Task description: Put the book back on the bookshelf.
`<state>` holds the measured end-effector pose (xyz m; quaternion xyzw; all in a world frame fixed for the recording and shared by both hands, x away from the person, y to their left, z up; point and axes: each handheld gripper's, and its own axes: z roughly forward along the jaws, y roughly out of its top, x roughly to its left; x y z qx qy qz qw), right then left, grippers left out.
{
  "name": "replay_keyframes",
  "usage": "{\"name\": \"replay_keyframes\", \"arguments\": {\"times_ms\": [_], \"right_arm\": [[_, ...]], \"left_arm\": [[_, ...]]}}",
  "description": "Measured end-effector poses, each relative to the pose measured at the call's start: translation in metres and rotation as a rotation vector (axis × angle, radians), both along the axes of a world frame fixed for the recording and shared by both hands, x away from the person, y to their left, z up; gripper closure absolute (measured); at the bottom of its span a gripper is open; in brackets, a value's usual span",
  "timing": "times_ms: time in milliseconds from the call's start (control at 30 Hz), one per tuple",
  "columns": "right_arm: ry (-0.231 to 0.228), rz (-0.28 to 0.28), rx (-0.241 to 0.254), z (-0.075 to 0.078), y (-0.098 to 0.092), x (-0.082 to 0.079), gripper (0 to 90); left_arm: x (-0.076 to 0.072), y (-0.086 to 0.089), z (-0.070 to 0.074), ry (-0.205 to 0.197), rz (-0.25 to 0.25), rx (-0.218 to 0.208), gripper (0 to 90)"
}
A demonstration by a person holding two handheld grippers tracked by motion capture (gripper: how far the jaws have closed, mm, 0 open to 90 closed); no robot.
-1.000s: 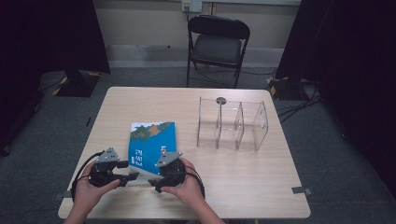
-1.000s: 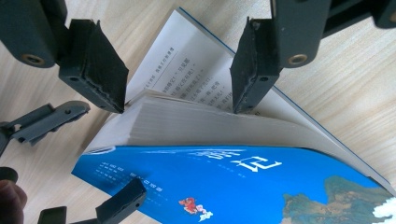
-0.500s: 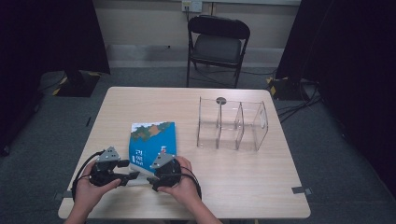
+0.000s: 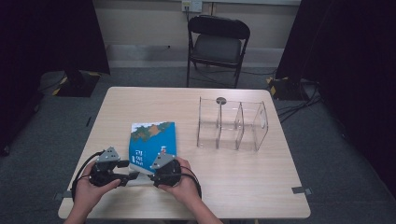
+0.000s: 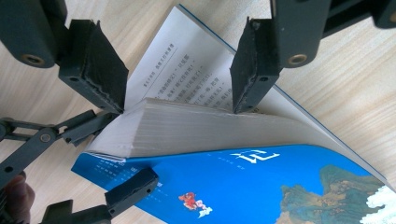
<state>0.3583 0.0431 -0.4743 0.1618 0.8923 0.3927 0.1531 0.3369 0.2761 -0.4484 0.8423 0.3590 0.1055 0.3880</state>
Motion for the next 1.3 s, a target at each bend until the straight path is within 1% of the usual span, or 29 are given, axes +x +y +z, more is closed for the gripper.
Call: {"name": "replay_keyframes", "arguments": {"times_ms": [33, 67, 133, 167, 200, 233, 300, 367, 433, 533, 633, 733, 767, 833, 900, 967, 1000, 1100, 1133, 1167, 1200, 1233, 1300], "right_arm": [[-0.003, 0.005, -0.007, 0.001, 0.001, 0.000, 44.8], [-0.003, 0.011, -0.014, 0.002, 0.001, 0.000, 46.4], [0.001, 0.013, -0.017, 0.003, 0.002, 0.000, 48.2], [-0.009, 0.023, -0.025, 0.003, 0.002, 0.000, 49.2], [-0.010, 0.025, -0.029, 0.003, 0.002, 0.000, 50.3], [-0.008, 0.023, -0.028, 0.004, 0.003, -0.001, 52.5], [-0.017, 0.034, -0.041, 0.005, 0.003, -0.001, 54.3], [-0.019, 0.034, -0.045, 0.005, 0.004, -0.001, 56.1], [-0.016, 0.036, -0.046, 0.006, 0.004, -0.001, 57.4], [-0.004, 0.036, -0.040, 0.007, 0.004, -0.001, 58.2], [-0.001, 0.040, -0.044, 0.007, 0.004, 0.000, 58.3], [0.006, 0.040, -0.042, 0.008, 0.003, 0.001, 58.8], [0.006, 0.043, -0.038, 0.008, 0.003, 0.001, 59.0], [0.006, 0.042, -0.038, 0.008, 0.003, 0.001, 59.4], [0.006, 0.038, -0.040, 0.008, 0.003, 0.001, 59.4], [0.005, 0.036, -0.044, 0.008, 0.003, 0.000, 59.9], [0.005, 0.033, -0.044, 0.008, 0.004, 0.000, 60.2], [0.005, 0.038, -0.058, 0.010, 0.005, 0.000, 61.7], [0.006, 0.040, -0.057, 0.011, 0.005, 0.000, 62.5], [0.015, 0.036, -0.061, 0.012, 0.005, 0.000, 63.5], [0.017, 0.045, -0.061, 0.013, 0.005, 0.001, 64.8], [0.020, 0.045, -0.064, 0.014, 0.005, 0.002, 65.3], [0.030, 0.041, -0.063, 0.015, 0.004, 0.002, 66.1]], "left_arm": [[-0.001, 0.001, -0.001, -0.006, 0.003, 0.015, 36.8], [-0.001, 0.002, -0.002, -0.015, -0.004, 0.028, 39.9], [-0.002, 0.003, -0.005, -0.016, -0.005, 0.016, 40.1], [-0.003, 0.004, -0.007, -0.014, -0.008, 0.011, 39.2], [-0.004, 0.005, -0.007, -0.024, -0.015, 0.020, 38.3], [-0.005, 0.005, -0.008, -0.030, -0.013, 0.010, 36.4], [-0.007, 0.006, -0.008, -0.040, -0.027, 0.006, 33.1], [-0.010, 0.007, -0.009, -0.034, -0.025, -0.015, 31.4], [-0.012, 0.010, -0.011, -0.028, -0.027, -0.009, 30.1], [-0.015, 0.012, -0.016, -0.010, -0.027, -0.015, 28.8], [-0.018, 0.013, -0.019, -0.005, -0.043, -0.003, 27.4], [-0.019, 0.014, -0.021, -0.001, -0.051, -0.018, 25.7], [-0.020, 0.014, -0.023, 0.006, -0.050, -0.027, 25.3], [-0.020, 0.016, -0.025, 0.010, -0.051, -0.018, 24.1], [-0.020, 0.017, -0.028, 0.023, -0.048, -0.016, 23.5], [-0.021, 0.017, -0.028, 0.022, -0.050, -0.005, 22.6], [-0.021, 0.017, -0.029, 0.021, -0.051, -0.011, 22.5], [-0.023, 0.015, -0.030, 0.026, -0.057, -0.009, 21.6], [-0.023, 0.015, -0.031, 0.020, -0.066, 0.001, 21.4], [-0.023, 0.016, -0.031, 0.020, -0.068, 0.008, 21.2], [-0.023, 0.016, -0.031, 0.018, -0.067, 0.010, 21.2], [-0.024, 0.016, -0.032, 0.024, -0.063, 0.004, 21.2], [-0.023, 0.018, -0.032, 0.019, -0.063, 0.003, 21.2]]}}
